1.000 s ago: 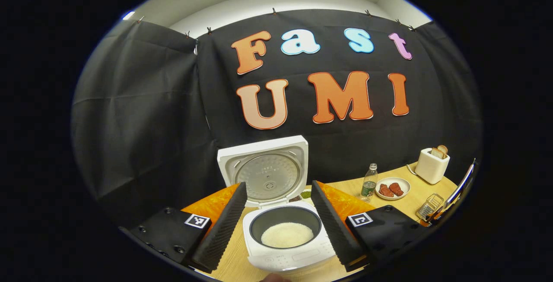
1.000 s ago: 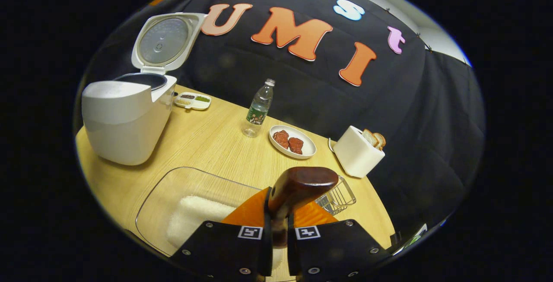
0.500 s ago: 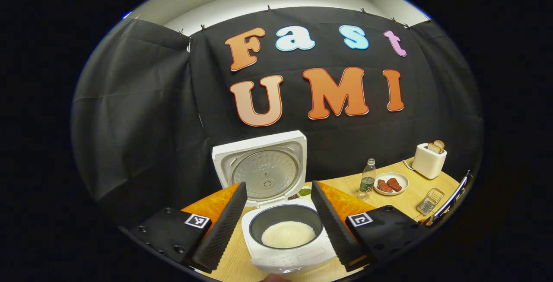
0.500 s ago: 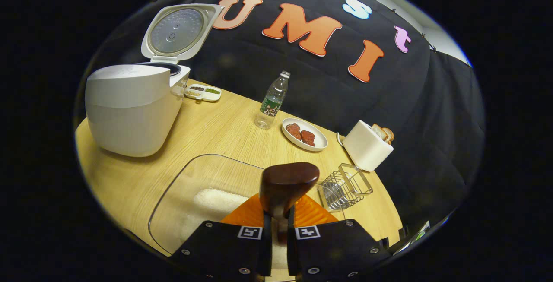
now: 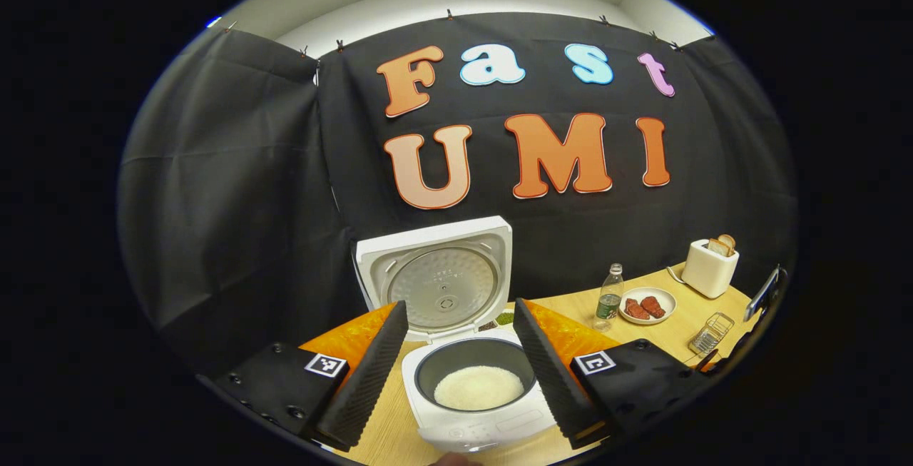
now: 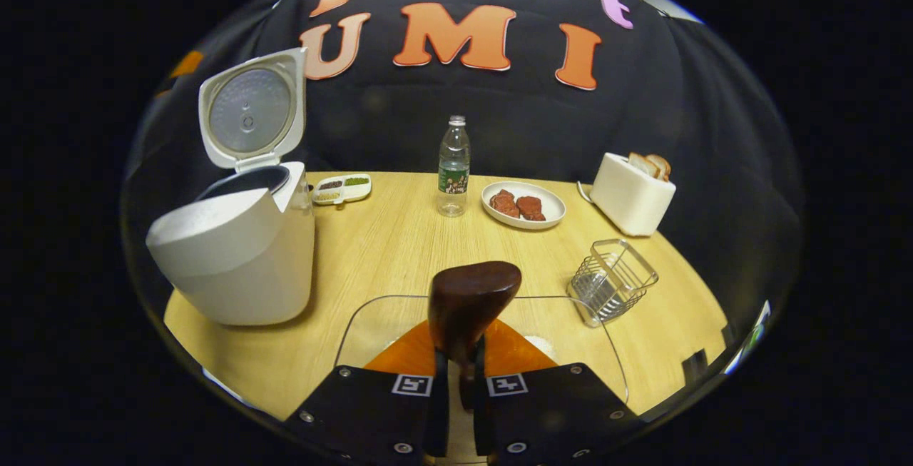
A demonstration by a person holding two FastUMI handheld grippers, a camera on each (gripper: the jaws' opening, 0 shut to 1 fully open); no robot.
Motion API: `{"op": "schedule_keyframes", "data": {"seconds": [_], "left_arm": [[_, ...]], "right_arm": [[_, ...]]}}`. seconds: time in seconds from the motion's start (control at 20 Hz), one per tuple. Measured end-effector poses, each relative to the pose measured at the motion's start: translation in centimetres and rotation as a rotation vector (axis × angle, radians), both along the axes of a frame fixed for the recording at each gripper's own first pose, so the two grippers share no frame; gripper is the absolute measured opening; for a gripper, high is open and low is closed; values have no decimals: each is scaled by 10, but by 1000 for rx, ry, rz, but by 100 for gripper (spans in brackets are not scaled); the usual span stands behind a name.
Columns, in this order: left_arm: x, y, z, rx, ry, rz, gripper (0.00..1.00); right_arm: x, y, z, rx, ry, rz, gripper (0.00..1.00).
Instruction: Close the left gripper, press the button to open the rice cooker; take a wooden spoon from the chopstick holder with the right hand, scoop a spoonful of rice and pour it into the rice cooker, then put the wooden spoon back into the chopstick holder.
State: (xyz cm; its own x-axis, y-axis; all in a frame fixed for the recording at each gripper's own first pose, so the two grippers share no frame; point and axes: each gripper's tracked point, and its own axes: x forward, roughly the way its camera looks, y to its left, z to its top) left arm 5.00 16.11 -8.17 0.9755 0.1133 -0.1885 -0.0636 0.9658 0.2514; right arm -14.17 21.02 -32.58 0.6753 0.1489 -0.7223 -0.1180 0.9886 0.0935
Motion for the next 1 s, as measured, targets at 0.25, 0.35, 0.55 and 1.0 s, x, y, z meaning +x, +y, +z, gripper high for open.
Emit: {"op": "schedule_keyframes", "data": {"seconds": [0.25,0.35,0.55,1.0], "left_arm": [[0,2,-1,10,7,-3,100],[0,1,-3,15,9,-8,100],[1,0,-8,22,24,-16,100],[5,-4,-6,41,35,-26,100]], "right_arm": [[2,-2,-3,135,66,-96,13],[-1,-2,-3,198,92,-131,14],[-1,-5,-7,326,152,-230,13],[1,2,-10,564,244,-280,13]]}}
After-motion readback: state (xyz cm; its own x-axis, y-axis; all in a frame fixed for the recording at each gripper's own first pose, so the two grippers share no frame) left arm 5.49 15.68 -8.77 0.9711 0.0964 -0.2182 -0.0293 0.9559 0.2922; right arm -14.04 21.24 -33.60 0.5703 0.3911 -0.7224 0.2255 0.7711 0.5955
